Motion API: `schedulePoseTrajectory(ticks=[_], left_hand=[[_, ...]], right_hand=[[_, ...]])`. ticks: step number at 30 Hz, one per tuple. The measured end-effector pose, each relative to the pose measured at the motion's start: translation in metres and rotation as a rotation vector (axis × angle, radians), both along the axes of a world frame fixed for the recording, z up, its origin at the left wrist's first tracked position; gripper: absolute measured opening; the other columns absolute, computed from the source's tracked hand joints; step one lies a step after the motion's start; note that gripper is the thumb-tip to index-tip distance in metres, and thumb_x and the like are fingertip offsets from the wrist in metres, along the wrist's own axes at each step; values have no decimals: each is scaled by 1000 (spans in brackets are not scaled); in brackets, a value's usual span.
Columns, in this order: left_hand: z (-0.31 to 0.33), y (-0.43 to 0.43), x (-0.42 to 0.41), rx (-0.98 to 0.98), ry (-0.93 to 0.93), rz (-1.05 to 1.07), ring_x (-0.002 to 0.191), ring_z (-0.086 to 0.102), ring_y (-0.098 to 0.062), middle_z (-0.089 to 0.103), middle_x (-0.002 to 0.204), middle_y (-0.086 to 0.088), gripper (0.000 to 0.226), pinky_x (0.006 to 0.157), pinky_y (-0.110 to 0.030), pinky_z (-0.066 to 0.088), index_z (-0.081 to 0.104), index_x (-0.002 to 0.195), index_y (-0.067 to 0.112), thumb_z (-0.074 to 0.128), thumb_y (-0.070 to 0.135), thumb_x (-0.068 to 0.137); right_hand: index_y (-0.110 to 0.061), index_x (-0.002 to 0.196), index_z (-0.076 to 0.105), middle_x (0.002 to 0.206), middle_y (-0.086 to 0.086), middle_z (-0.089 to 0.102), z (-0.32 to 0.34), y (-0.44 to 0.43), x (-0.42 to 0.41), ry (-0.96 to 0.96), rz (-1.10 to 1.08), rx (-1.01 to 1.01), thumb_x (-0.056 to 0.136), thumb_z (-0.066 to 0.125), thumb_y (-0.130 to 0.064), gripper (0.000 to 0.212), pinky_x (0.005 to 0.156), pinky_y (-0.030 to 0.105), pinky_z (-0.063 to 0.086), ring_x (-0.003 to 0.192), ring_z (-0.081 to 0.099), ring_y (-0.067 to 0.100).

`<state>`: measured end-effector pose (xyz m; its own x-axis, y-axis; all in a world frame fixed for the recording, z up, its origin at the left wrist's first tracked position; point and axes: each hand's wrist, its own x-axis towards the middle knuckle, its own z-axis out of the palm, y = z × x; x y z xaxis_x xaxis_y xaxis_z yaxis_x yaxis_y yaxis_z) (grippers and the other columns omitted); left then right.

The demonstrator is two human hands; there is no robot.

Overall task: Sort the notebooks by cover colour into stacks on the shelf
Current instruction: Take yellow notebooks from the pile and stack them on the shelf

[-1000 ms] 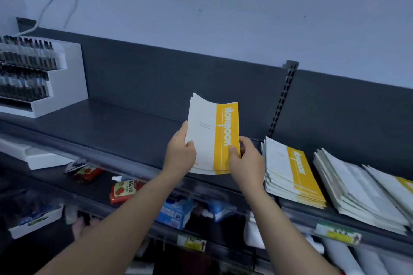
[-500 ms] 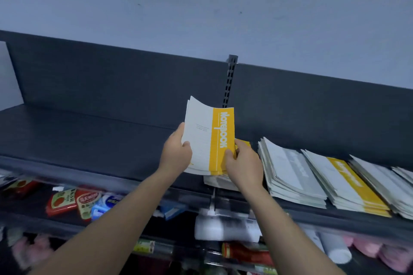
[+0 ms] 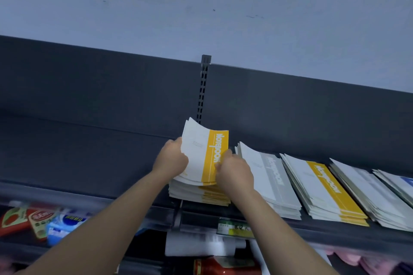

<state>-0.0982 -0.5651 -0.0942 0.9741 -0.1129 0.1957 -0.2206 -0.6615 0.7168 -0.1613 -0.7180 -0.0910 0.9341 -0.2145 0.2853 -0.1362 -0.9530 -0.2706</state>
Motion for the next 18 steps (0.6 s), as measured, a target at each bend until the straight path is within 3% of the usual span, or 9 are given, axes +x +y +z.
schedulePoseTrajectory(ticks=[6, 9, 14, 18], left_hand=[[-4, 0, 8, 156, 71, 9, 98, 45, -23, 46, 100, -4, 19, 79, -36, 48, 54, 92, 6, 40, 1, 81], [-5, 2, 9, 203, 105, 14, 102, 42, -21, 43, 106, -3, 23, 81, -36, 49, 56, 99, 10, 40, 5, 83], [-5, 5, 11, 162, 257, -14, 95, 51, -21, 40, 115, -4, 19, 73, -30, 47, 49, 106, 13, 43, 16, 88], [-7, 6, 14, -12, 364, -62, 84, 53, -16, 54, 101, -2, 7, 64, -27, 43, 46, 95, 15, 48, 19, 89]], right_hand=[[-12, 105, 60, 109, 7, 63, -1, 0, 5, 133, 20, -279, 96, 42, -20, 21, 74, 32, 31, 108, 52, 28], [-16, 107, 62, 114, 5, 62, -4, 3, 8, 216, 17, -367, 96, 43, -24, 24, 83, 34, 33, 115, 46, 27], [-11, 116, 58, 126, 13, 51, -9, 7, 13, 234, 37, -157, 96, 41, -21, 28, 94, 33, 39, 116, 45, 29], [-11, 130, 44, 137, 14, 41, -15, 12, 17, 314, 40, 81, 97, 40, -24, 35, 95, 37, 40, 120, 46, 33]])
